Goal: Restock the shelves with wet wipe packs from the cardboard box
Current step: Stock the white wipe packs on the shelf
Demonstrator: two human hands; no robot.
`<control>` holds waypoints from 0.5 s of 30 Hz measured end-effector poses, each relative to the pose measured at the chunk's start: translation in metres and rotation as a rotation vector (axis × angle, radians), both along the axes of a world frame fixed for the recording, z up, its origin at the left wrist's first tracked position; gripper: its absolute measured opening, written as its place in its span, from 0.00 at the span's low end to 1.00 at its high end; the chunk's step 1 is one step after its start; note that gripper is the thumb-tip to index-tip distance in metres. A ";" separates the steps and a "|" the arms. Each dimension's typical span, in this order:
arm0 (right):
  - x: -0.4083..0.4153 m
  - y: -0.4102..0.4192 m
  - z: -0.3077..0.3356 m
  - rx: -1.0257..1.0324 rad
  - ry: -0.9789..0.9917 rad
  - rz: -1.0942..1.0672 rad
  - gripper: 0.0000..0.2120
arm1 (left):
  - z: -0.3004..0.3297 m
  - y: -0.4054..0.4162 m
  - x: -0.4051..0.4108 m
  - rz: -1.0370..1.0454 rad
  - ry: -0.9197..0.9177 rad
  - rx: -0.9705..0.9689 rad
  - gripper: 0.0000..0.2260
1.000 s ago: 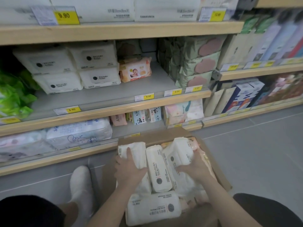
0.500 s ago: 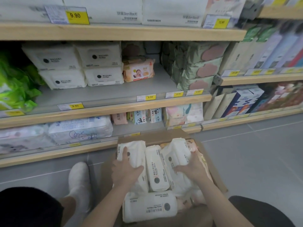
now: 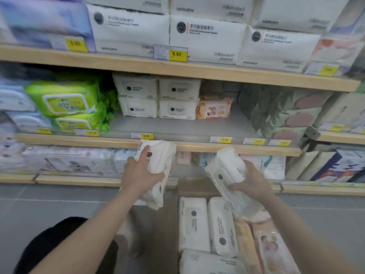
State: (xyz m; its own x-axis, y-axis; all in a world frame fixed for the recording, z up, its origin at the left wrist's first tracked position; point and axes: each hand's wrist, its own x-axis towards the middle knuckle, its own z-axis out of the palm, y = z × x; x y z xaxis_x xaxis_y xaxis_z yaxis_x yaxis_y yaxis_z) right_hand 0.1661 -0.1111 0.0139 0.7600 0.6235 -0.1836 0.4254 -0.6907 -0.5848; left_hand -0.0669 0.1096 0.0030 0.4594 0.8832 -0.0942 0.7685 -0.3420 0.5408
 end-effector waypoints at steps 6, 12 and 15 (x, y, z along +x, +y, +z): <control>-0.011 0.100 0.039 0.013 -0.202 0.199 0.43 | 0.014 0.071 -0.054 0.175 -0.042 0.050 0.44; -0.039 0.211 0.056 0.039 -0.343 0.415 0.44 | 0.006 0.121 -0.086 0.244 -0.065 0.070 0.45; -0.048 0.264 0.069 -0.017 -0.531 0.539 0.45 | 0.004 0.139 -0.095 0.276 -0.087 0.068 0.44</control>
State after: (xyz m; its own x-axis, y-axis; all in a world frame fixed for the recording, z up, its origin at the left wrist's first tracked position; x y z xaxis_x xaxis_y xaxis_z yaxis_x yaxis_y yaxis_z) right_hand 0.1182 0.1529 0.0833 0.3397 0.9341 0.1093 0.9283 -0.3144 -0.1986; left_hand -0.1620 0.2486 0.0068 0.2045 0.9789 -0.0014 0.7892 -0.1640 0.5918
